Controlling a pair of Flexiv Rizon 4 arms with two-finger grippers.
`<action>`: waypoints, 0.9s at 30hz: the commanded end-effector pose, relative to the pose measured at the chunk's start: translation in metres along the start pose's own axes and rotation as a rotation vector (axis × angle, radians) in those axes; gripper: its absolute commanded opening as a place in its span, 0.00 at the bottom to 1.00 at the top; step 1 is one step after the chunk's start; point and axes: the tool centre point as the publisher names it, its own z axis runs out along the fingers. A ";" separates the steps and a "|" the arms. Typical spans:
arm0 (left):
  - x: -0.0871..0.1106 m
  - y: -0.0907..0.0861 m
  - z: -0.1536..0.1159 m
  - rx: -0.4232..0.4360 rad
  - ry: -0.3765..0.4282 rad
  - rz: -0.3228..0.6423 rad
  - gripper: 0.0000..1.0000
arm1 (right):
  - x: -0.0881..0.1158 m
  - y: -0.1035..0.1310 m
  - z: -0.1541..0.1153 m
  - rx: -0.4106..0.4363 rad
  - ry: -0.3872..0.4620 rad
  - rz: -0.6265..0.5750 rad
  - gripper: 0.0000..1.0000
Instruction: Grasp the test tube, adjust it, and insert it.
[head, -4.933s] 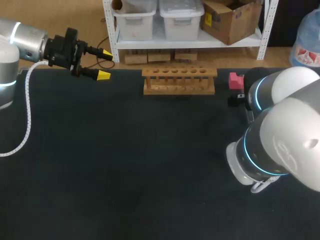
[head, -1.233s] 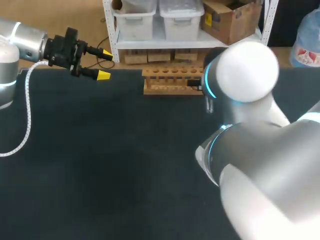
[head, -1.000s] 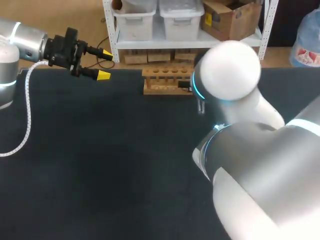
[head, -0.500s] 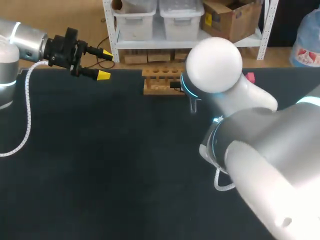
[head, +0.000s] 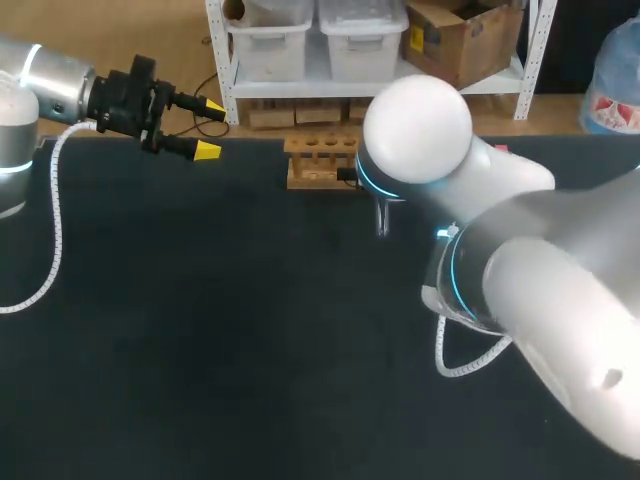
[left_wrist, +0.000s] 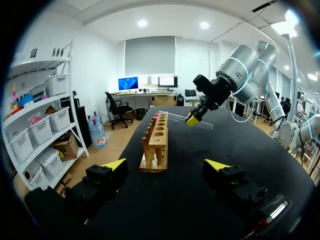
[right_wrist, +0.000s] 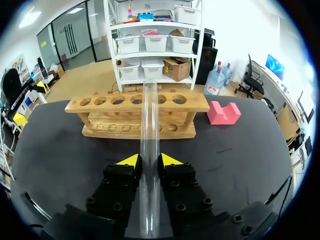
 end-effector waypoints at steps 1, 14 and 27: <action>0.000 0.001 0.000 0.001 0.001 0.000 1.00 | -0.003 0.001 0.005 -0.002 0.020 -0.004 0.00; 0.000 0.001 0.000 0.001 0.001 0.000 1.00 | -0.002 0.003 0.018 0.000 0.119 -0.027 0.00; 0.000 0.001 0.000 0.001 0.001 0.000 1.00 | -0.001 0.003 0.023 0.003 0.182 -0.040 0.00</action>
